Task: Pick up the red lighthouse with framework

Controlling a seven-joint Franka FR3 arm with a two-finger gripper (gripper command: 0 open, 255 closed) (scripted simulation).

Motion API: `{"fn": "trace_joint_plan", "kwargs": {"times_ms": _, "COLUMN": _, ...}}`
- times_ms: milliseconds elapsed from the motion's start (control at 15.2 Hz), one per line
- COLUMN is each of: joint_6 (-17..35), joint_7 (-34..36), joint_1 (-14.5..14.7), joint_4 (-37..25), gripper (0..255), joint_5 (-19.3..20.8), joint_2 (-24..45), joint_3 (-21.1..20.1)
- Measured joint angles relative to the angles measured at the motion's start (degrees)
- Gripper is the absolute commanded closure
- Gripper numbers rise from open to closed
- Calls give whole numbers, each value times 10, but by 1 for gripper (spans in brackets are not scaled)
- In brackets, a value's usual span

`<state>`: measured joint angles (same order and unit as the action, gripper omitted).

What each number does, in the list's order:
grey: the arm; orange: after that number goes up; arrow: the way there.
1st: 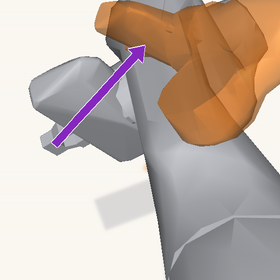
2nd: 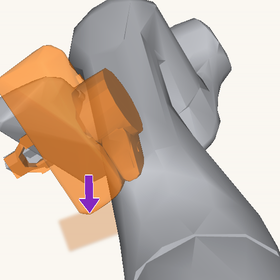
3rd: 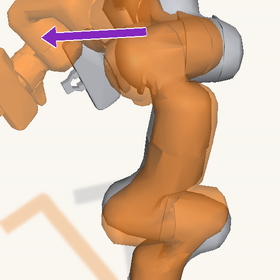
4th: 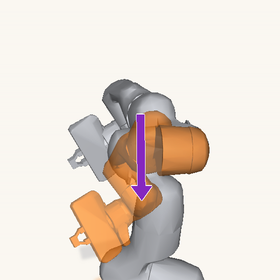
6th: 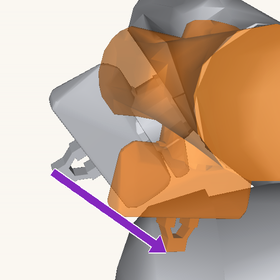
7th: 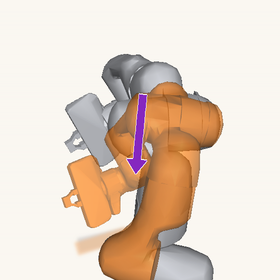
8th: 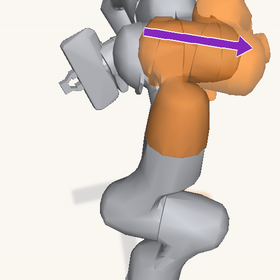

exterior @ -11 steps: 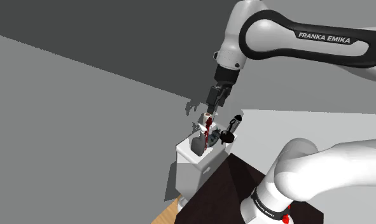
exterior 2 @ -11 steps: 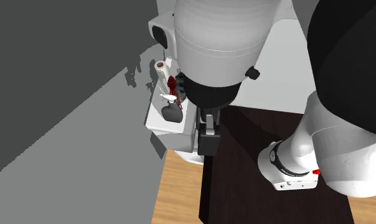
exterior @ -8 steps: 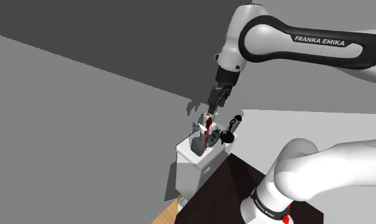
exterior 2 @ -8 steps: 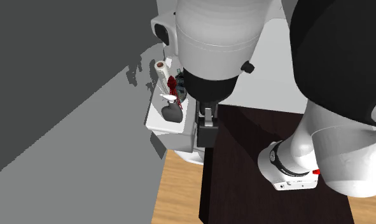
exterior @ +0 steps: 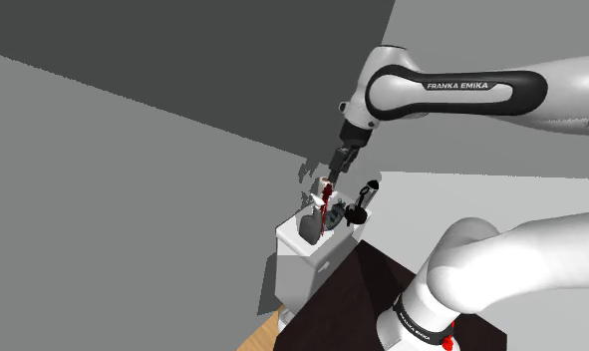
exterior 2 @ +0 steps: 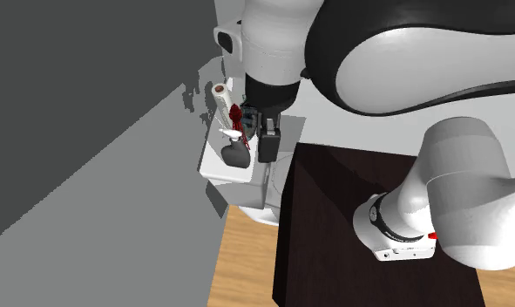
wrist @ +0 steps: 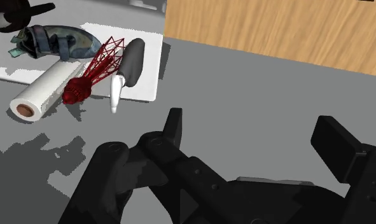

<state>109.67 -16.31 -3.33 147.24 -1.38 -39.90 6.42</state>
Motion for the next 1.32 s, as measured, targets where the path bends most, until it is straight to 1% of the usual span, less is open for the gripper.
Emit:
{"fn": "trace_joint_plan", "kwargs": {"times_ms": 198, "joint_6": 52, "joint_7": -51, "joint_1": -9, "joint_4": 4, "gripper": 0, "joint_5": 9, "joint_2": 39, "joint_3": 40}}
{"fn": "trace_joint_plan", "kwargs": {"times_ms": 264, "joint_6": 69, "joint_7": -67, "joint_1": -12, "joint_4": 13, "gripper": 0, "joint_5": 12, "joint_2": 42, "joint_3": 52}}
{"fn": "trace_joint_plan", "kwargs": {"times_ms": 462, "joint_6": 122, "joint_7": -119, "joint_1": -13, "joint_4": 7, "gripper": 0, "joint_5": 10, "joint_2": 93, "joint_3": 91}}
{"fn": "trace_joint_plan", "kwargs": {"times_ms": 594, "joint_6": 156, "joint_7": -154, "joint_1": -11, "joint_4": 5, "gripper": 0, "joint_5": 3, "joint_2": 125, "joint_3": 117}}
{"fn": "trace_joint_plan", "kwargs": {"times_ms": 792, "joint_6": 198, "joint_7": -220, "joint_1": -5, "joint_4": -16, "gripper": 0, "joint_5": -18, "joint_2": 183, "joint_3": 162}}
{"fn": "trace_joint_plan", "kwargs": {"times_ms": 858, "joint_6": 211, "joint_7": -242, "joint_1": -2, "joint_4": -23, "gripper": 0, "joint_5": -28, "joint_2": 202, "joint_3": 176}}
{"fn": "trace_joint_plan", "kwargs": {"times_ms": 1056, "joint_6": 251, "joint_7": -319, "joint_1": 16, "joint_4": -54, "gripper": 0, "joint_5": -80, "joint_2": 276, "joint_3": 218}}
{"fn": "trace_joint_plan", "kwargs": {"times_ms": 1188, "joint_6": 265, "joint_7": -374, "joint_1": 25, "joint_4": -80, "gripper": 0, "joint_5": -125, "joint_2": 325, "joint_3": 240}}
{"fn": "trace_joint_plan", "kwargs": {"times_ms": 1320, "joint_6": 268, "joint_7": -433, "joint_1": 29, "joint_4": -115, "gripper": 0, "joint_5": -178, "joint_2": 376, "joint_3": 257}}
